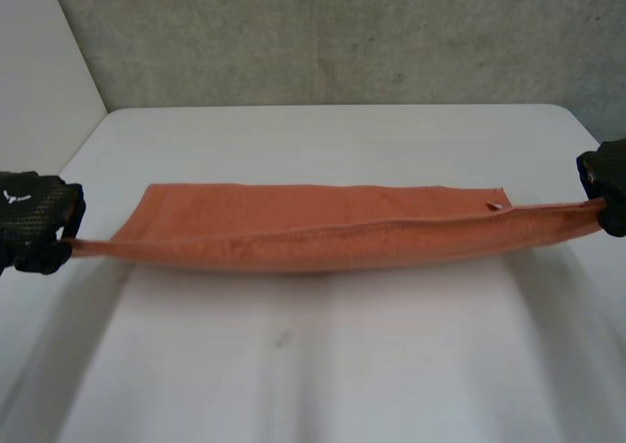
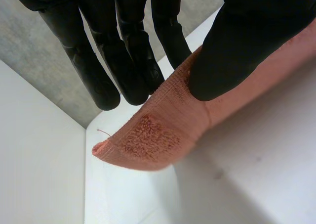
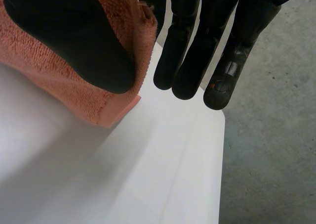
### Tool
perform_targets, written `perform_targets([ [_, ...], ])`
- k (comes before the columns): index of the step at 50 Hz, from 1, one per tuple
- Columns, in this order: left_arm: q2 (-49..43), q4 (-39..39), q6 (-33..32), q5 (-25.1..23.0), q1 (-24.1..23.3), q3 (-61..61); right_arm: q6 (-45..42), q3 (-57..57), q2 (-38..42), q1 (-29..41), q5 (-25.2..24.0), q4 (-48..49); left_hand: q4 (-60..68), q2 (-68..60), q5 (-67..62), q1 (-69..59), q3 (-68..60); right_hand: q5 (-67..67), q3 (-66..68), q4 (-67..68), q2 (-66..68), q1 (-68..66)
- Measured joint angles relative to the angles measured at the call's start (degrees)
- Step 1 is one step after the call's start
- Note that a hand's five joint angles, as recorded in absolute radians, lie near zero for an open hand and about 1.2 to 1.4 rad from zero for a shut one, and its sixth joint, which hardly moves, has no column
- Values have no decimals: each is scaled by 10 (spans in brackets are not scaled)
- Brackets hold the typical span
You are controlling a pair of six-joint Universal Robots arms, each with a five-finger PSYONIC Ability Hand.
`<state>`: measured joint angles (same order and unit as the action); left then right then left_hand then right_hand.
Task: Fold the laundry
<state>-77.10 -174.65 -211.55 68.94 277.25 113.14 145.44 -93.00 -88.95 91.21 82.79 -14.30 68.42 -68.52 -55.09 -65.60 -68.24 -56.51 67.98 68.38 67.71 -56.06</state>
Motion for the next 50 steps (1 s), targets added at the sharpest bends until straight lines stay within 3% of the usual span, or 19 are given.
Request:
perform_targets([
  [8,-24,-21,-2,-9,1,11,1,-13,7,0,-15,15,0,0,0,0,0,0,0,0,0,0],
  [20,-246,-162,-4,-7,-54,-94,12,14,131,5,-34,114,0,0,0,0,0,0,0,0,0,0],
  [21,-283,-176,-4,0,-64,-121,20,46,185,6,-27,140,0,0,0,0,0,0,0,0,0,0],
  [25,-359,-200,-4,21,-82,-182,28,75,225,6,-17,153,0,0,0,0,0,0,0,0,0,0],
  [29,-446,-220,-4,51,-104,-270,48,170,327,17,24,178,0,0,0,0,0,0,0,0,0,0],
  [40,-578,-240,-2,67,-136,-427,53,321,461,47,54,223,0,0,0,0,0,0,0,0,0,0],
  [42,-592,-261,-2,65,-143,-441,53,345,484,53,58,226,-3,7,2,5,7,25,-29,-30,-28,25],
  [43,-597,-272,-2,65,-145,-444,53,352,490,54,61,226,-3,7,2,5,7,146,-158,-160,-171,146],
  [44,-597,-272,-2,65,-145,-444,53,352,490,54,61,226,-3,7,2,5,7,146,-158,-160,-171,146],
  [45,-601,-290,-2,64,-149,-447,53,361,498,57,64,227,-99,107,70,89,98,204,-218,-220,-232,203],
  [47,-605,-318,-2,64,-156,-444,54,383,516,62,83,226,-264,264,231,272,259,488,-511,-510,-512,428],
  [48,-605,-327,-3,64,-159,-441,55,387,520,63,90,225,-405,404,374,432,396,511,-531,-535,-532,438],
  [50,-603,-341,-3,64,-164,-432,60,391,523,64,104,223,-546,543,507,545,536,527,-556,-550,-549,442],
])
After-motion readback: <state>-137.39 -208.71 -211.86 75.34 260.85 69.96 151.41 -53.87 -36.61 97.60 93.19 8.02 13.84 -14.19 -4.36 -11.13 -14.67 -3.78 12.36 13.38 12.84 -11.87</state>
